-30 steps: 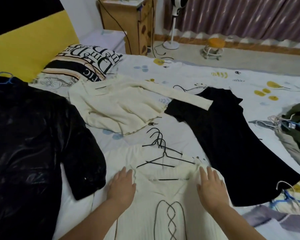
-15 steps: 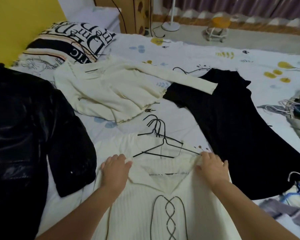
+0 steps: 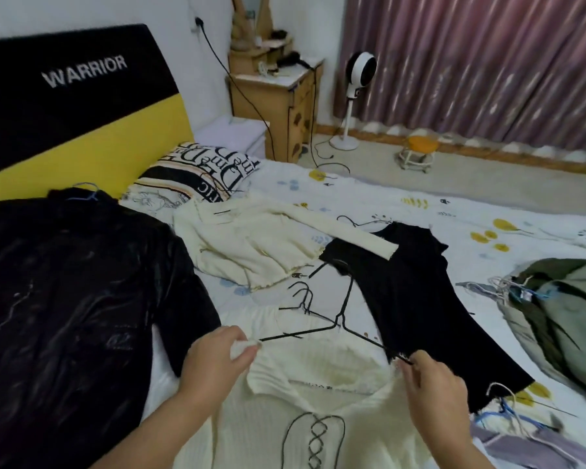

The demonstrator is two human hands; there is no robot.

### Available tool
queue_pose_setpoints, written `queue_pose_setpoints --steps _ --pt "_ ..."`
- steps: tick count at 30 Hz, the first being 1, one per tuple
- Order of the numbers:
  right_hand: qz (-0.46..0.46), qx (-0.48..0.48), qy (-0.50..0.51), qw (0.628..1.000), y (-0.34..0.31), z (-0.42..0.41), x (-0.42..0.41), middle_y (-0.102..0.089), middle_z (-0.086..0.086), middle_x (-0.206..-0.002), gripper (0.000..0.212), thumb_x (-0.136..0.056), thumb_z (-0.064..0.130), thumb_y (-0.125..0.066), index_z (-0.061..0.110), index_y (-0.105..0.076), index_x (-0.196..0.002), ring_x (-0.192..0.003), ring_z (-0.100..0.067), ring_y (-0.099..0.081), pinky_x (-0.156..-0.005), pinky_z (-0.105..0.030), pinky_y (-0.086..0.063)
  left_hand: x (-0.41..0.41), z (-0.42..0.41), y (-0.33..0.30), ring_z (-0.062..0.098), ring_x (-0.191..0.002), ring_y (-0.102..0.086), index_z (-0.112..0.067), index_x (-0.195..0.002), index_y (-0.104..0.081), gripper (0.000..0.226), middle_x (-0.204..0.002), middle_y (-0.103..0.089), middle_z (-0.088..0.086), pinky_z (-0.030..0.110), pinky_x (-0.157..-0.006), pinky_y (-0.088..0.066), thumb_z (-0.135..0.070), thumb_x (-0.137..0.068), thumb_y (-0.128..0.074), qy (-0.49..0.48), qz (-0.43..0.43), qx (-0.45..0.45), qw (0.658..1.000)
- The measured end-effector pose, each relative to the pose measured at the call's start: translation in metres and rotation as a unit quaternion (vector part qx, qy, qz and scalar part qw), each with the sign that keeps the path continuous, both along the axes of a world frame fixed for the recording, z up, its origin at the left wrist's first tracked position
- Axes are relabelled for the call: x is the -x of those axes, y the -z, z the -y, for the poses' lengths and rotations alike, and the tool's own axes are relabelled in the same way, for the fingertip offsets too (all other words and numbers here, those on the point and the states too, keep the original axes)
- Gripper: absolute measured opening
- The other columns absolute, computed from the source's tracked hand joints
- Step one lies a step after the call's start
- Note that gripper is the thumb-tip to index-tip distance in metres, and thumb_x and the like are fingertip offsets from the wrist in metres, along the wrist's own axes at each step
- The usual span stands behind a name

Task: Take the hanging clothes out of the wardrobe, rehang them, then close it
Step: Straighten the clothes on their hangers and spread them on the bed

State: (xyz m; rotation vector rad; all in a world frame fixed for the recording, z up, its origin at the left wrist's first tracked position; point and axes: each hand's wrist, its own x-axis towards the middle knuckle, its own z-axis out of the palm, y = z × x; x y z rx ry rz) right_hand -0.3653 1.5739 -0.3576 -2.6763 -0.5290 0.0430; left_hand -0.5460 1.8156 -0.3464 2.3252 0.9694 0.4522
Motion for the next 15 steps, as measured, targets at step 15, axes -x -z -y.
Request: queue_pose_setpoints --steps 15 --pt "0.123 -0.162 -0.067 0.977 -0.208 -0.01 0.085 -0.058 -0.005 -0.063 0.024 -0.089 0.025 -0.061 0.014 -0.051 -0.07 -0.07 -0.03 -0.049 -0.068 -0.032 -0.019 0.126 0.015 -0.212 0.011 -0.049 -0.038 -0.018 -0.05 -0.034 0.047 -0.05 -0.037 0.0 0.03 -0.05 -0.024 -0.039 -0.086 -0.057 0.016 -0.011 -0.073 0.997"
